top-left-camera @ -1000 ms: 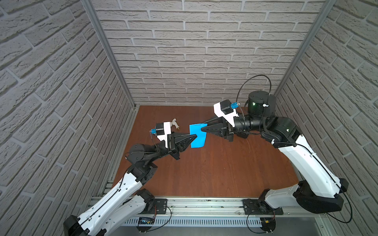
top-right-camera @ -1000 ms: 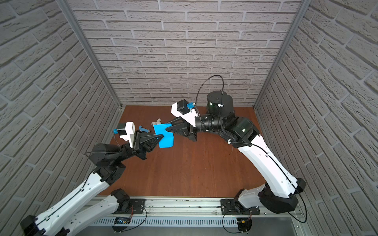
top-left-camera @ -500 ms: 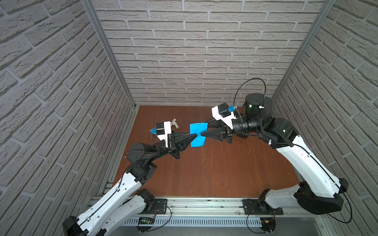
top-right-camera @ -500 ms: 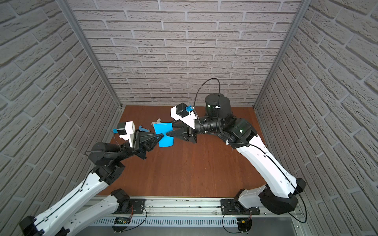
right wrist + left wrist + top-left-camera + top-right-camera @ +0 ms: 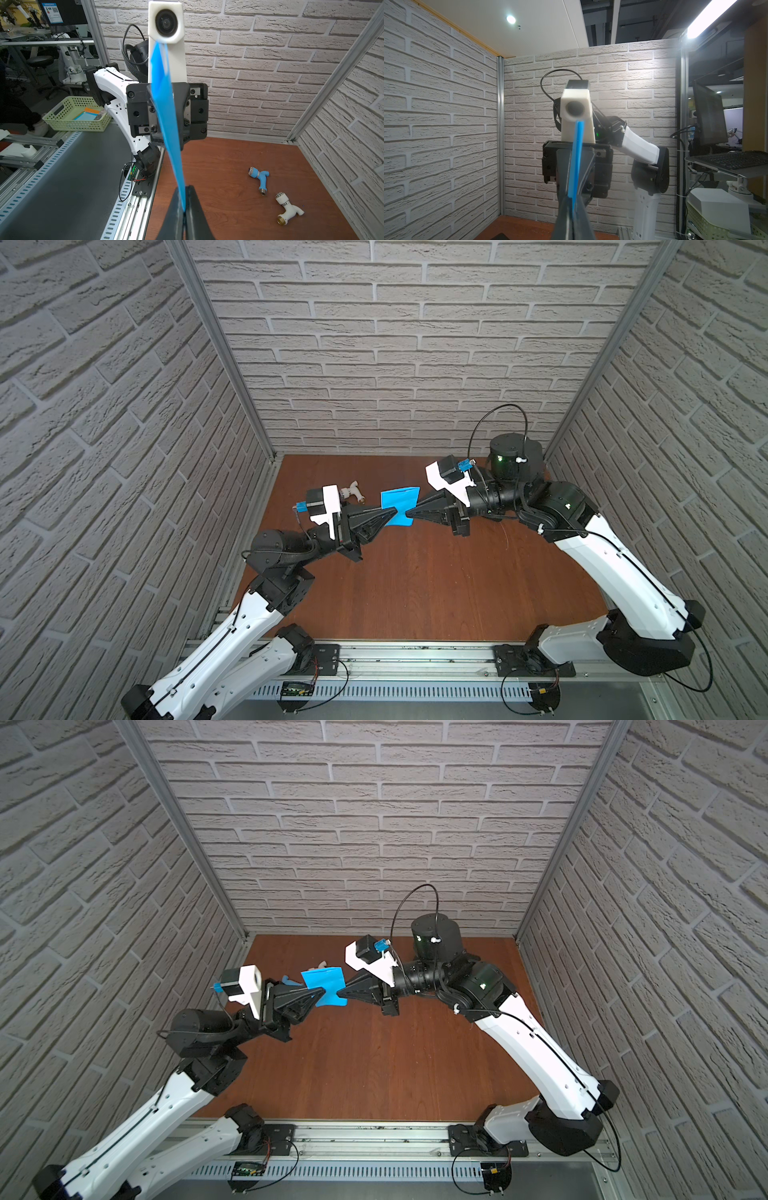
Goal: Fold the square paper along the opposite sides
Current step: Smooth out the paper.
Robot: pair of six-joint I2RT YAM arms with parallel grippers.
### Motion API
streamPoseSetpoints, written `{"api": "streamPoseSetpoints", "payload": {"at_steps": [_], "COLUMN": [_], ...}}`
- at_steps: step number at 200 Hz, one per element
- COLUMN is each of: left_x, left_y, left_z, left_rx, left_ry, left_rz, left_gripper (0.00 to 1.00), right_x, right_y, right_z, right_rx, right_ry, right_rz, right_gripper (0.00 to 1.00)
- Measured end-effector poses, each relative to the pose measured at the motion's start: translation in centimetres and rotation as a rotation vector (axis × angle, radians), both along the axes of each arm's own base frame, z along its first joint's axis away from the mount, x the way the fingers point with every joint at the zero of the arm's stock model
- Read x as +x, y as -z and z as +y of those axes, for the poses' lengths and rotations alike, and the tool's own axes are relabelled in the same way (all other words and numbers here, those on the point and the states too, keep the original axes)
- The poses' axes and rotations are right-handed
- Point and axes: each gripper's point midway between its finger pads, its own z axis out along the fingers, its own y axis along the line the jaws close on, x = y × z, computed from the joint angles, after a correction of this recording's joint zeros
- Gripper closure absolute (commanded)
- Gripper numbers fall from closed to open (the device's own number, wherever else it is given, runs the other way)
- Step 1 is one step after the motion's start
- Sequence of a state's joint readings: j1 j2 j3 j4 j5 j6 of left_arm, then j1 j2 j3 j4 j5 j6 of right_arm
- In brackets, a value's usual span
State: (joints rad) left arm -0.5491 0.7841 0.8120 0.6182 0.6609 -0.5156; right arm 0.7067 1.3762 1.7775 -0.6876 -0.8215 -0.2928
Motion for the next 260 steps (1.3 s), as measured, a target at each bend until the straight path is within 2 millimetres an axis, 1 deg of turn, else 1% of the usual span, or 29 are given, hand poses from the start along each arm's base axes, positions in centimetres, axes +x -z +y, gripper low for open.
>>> {"api": "streamPoseSetpoints", "payload": {"at_steps": [11,19,23,26,33,36,69,80,83,88,93,95,98,104,107,141,148,159,167,171,175,178,180,214,220,234,246,251,260], "left_x": [0.1,0.1,0.1,0.1,0.1,0.1,0.0,0.0,0.0,0.0,0.0,0.0,0.0,-0.1,-0.1,0.0,0.0,0.0,-0.1,-0.1,-0.1,-0.2,-0.2,-0.2,-0.2,-0.2,-0.1,0.0,0.1], "left_y": [0.1,0.1,0.1,0.1,0.1,0.0,-0.3,-0.3,-0.3,-0.3,-0.3,-0.3,-0.3,-0.4,-0.4,-0.3,-0.3,-0.4,-0.4,-0.5,-0.6,-0.6,-0.6,-0.6,-0.6,-0.6,-0.6,-0.6,-0.6], "left_z": [0.0,-0.1,-0.1,-0.1,-0.1,0.0,0.0,0.0,0.0,0.0,0.0,0.0,0.0,0.0,0.1,0.0,0.0,0.0,0.0,0.1,0.1,0.1,0.1,0.1,0.1,0.1,0.2,0.2,0.3], "left_rx": [0.005,0.008,0.008,0.009,0.010,0.010,0.013,0.014,0.015,0.015,0.015,0.014,0.014,0.014,0.013,0.021,0.023,0.024,0.023,0.023,0.022,0.021,0.021,0.024,0.024,0.025,0.022,0.020,0.017], "left_ry": [-0.002,-0.003,-0.004,-0.004,-0.005,-0.006,-0.010,-0.011,-0.011,-0.011,-0.011,-0.011,-0.011,-0.011,-0.011,-0.014,-0.014,-0.015,-0.016,-0.017,-0.018,-0.018,-0.018,-0.019,-0.019,-0.021,-0.027,-0.031,-0.045], "left_rz": [0.004,0.004,0.004,0.004,0.002,-0.001,-0.009,-0.010,-0.009,-0.009,-0.009,-0.010,-0.010,-0.011,-0.012,-0.008,-0.007,-0.007,-0.011,-0.015,-0.018,-0.019,-0.021,-0.019,-0.019,-0.020,-0.020,-0.020,-0.015], "left_gripper": [1.00,1.00,1.00,1.00,1.00,1.00,1.00,1.00,1.00,1.00,1.00,1.00,1.00,1.00,1.00,1.00,1.00,1.00,1.00,1.00,1.00,1.00,1.00,1.00,1.00,1.00,1.00,1.00,1.00], "right_x": [-0.1,-0.1,-0.1,-0.2,-0.2,-0.2,-0.3,-0.3,-0.3,-0.3,-0.3,-0.3,-0.3,-0.3,-0.3,-0.1,-0.1,-0.1,0.0,0.0,0.0,0.0,0.0,0.1,0.0,0.0,0.1,0.1,0.3], "right_y": [0.2,0.4,0.5,0.6,0.7,0.7,0.7,0.7,0.7,0.8,0.9,1.0,1.1,1.3,1.4,2.0,2.0,2.0,2.2,2.3,2.4,2.4,2.5,2.9,2.9,3.1,3.3,3.5,4.1], "right_z": [0.1,0.1,0.1,0.1,0.2,0.2,0.3,0.3,0.3,0.3,0.3,0.3,0.3,0.4,0.4,0.6,0.6,0.6,0.6,0.6,0.6,0.6,0.6,0.6,0.6,0.5,0.3,0.2,-0.2], "right_rx": [-0.001,-0.003,-0.005,-0.005,-0.006,-0.007,0.001,0.001,0.001,0.000,-0.001,-0.002,-0.004,-0.006,-0.008,-0.011,-0.010,-0.010,-0.013,-0.014,-0.016,-0.017,-0.018,-0.024,-0.024,-0.027,-0.033,-0.038,-0.047], "right_ry": [-0.008,-0.014,-0.015,-0.018,-0.021,-0.022,-0.034,-0.035,-0.036,-0.036,-0.037,-0.038,-0.038,-0.039,-0.039,-0.041,-0.041,-0.040,-0.039,-0.040,-0.040,-0.040,-0.039,-0.037,-0.036,-0.027,-0.011,-0.002,0.031], "right_rz": [0.003,0.009,0.011,0.010,0.014,0.014,0.017,0.021,0.019,0.023,0.020,0.024,0.026,0.029,0.029,0.039,0.039,0.040,0.042,0.042,0.043,0.043,0.044,0.049,0.049,0.050,0.052,0.053,0.059], "right_gripper": [0.62,0.66,0.71,0.77,0.95,0.97,0.97,0.75,0.72,0.70,0.70,0.72,0.78,0.93,0.97,0.97,0.89,0.72,0.69,0.71,0.82,0.93,0.96,0.97,0.89,0.54,0.35,0.21,0.09]}}
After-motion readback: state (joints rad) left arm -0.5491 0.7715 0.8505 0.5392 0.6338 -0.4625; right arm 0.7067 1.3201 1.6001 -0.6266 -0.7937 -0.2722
